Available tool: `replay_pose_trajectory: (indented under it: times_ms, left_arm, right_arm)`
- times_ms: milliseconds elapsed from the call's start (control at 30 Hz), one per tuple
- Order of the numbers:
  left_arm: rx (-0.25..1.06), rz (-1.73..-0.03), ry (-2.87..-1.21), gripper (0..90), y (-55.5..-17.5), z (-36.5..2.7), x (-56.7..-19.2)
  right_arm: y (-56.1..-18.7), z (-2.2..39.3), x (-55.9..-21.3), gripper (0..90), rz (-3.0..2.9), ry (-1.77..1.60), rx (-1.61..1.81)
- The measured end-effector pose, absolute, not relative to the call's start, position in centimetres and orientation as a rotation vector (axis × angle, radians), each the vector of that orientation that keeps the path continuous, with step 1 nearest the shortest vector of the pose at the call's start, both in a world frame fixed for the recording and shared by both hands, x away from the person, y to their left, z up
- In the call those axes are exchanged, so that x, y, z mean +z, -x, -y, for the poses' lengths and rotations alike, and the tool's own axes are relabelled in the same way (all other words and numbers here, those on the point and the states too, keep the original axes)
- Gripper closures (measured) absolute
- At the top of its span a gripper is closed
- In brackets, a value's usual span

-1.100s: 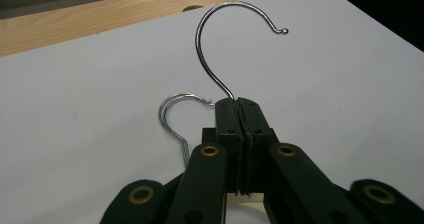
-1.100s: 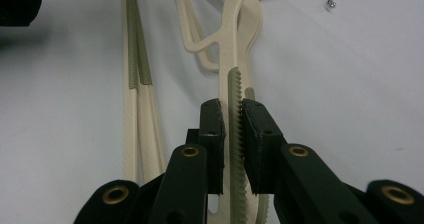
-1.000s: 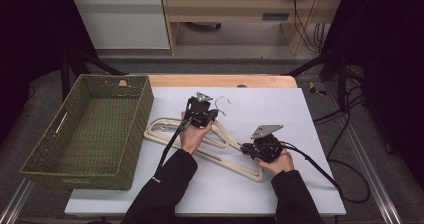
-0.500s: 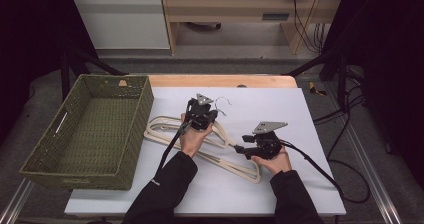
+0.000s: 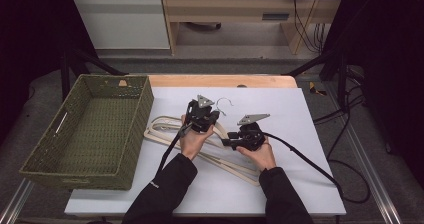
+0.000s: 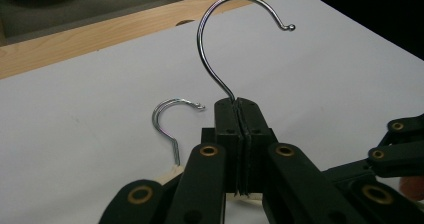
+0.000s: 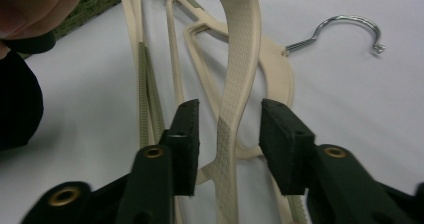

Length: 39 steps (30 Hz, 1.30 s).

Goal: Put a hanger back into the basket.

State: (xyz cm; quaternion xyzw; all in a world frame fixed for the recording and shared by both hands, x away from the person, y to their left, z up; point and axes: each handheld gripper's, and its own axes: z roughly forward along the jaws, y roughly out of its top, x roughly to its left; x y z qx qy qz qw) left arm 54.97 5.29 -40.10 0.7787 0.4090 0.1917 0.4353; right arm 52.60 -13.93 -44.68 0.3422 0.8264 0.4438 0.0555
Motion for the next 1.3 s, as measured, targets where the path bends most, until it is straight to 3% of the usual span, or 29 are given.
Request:
replay_pose_trajectory:
  times_ms: [67,167,400,533,567,600,633,667,700,733,800,833,967,1133,1300]
  left_arm:
    - [0.484,-1.017,-1.935,88.5,-54.9,-5.3,-40.1]
    - [0.464,-1.015,-1.928,88.4,-54.7,-5.5,-40.0]
    - [0.452,-0.97,-1.915,87.5,-53.8,-6.4,-39.2]
    - [0.421,-0.916,-1.918,73.5,-52.8,-7.7,-38.2]
    - [0.422,-0.908,-1.924,62.7,-52.5,-8.1,-37.8]
    - [0.421,-0.875,-1.942,62.7,-52.2,-8.7,-37.3]
    - [0.407,-0.854,-1.948,51.2,-51.9,-9.1,-36.9]
    - [0.396,-0.83,-1.958,51.2,-51.5,-9.6,-36.5]
    - [0.407,-0.821,-1.958,42.1,-51.1,-10.0,-36.2]
    - [0.428,-0.81,-1.96,42.1,-50.7,-10.5,-35.8]
    - [0.426,-0.782,-1.957,30.3,-49.9,-11.5,-35.2]
    - [0.429,-0.765,-1.958,30.3,-49.5,-12.0,-34.9]
    - [0.428,-0.713,-1.971,14.8,-48.3,-13.8,-34.3]
    - [0.406,-0.673,-2.007,12.3,-47.5,-15.0,-34.5]
    - [0.353,-0.608,-2.075,16.7,-47.3,-14.4,-35.2]
  right_arm:
    - [-52.8,14.0,-44.6,71.9,-2.495,-1.06,1.379]
    - [-52.9,14.2,-44.3,78.9,-2.501,-1.056,1.43]
    - [-53.0,14.5,-44.0,82.7,-2.534,-1.1,1.485]
    - [-52.6,14.6,-43.6,84.9,-2.553,-1.089,1.555]
    - [-52.4,14.6,-43.4,85.9,-2.562,-1.071,1.584]
    - [-52.4,14.6,-43.4,85.9,-2.562,-1.071,1.584]
    - [-52.1,14.7,-43.1,87.1,-2.569,-1.085,1.62]
    - [-52.1,14.7,-43.1,87.1,-2.569,-1.085,1.62]
    - [-51.8,14.8,-42.7,87.4,-2.566,-1.051,1.638]
    - [-51.8,14.8,-42.7,87.4,-2.566,-1.051,1.638]
    - [-51.1,15.1,-42.2,87.5,-2.571,-1.032,1.623]
    - [-51.1,15.1,-42.2,87.5,-2.571,-1.032,1.623]
    - [-50.1,15.4,-41.4,87.6,-2.595,-0.972,1.628]
    - [-49.2,16.0,-40.4,87.6,-2.593,-0.898,1.639]
    - [-47.8,16.8,-39.2,87.6,-2.607,-0.801,1.643]
